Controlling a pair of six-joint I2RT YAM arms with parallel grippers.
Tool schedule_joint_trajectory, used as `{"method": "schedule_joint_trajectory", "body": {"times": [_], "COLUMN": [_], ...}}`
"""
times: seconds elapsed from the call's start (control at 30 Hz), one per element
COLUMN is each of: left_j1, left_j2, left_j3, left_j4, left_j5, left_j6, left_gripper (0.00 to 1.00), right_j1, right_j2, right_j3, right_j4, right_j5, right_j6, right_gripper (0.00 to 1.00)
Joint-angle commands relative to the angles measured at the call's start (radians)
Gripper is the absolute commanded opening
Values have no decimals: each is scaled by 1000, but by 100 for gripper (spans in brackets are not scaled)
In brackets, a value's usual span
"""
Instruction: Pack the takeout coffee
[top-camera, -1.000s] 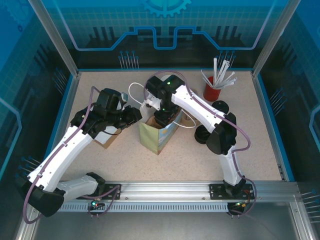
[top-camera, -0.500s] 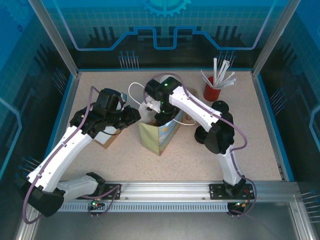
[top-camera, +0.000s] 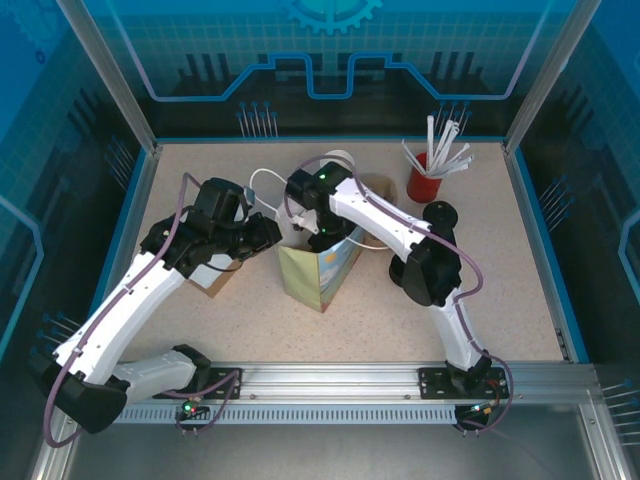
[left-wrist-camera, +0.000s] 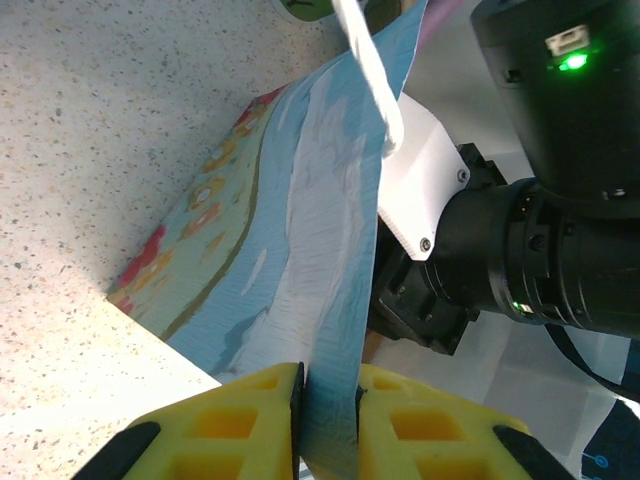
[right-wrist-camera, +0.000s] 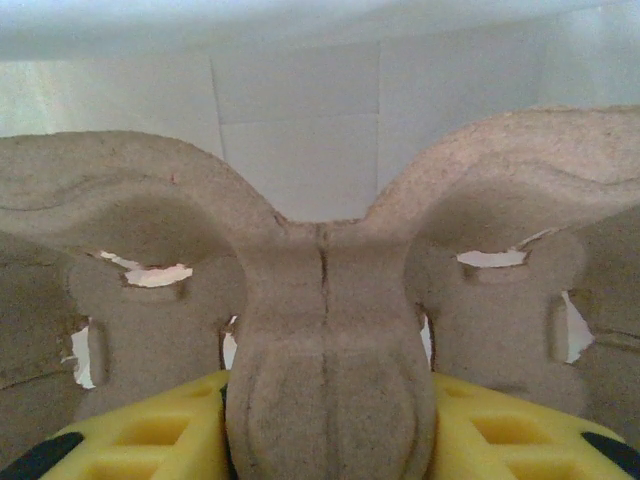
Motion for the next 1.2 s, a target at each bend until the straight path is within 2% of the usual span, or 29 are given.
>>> {"method": "schedule_joint_trajectory", "body": {"times": [0.0,0.37,0.53,0.8,1.17], "left_j1": [-13,-29,-35,-44,-83], "left_j2": [-17,-7,-5,-4,-3], "left_j3": [61,92,102,95,100], "left_j4": [-9,-34,-51,-61,-111], "left_j5": [-28,-58,-78,-93,-149], "left_j6": [22,37,50,60,74], "left_gripper": [19,19,19,19,18], "right_j1": [16,33,37,25,6], "right_j2": [36,59,45,-3,0], "right_j3": [-21,-70,-74,22,260], "right_j4": [-42,-2,16,10,-74], "right_j5": [50,81,55,-5,-36], "right_j6": [-23,-29,-33,-13,37], "right_gripper": [45,46,49,65,80]}}
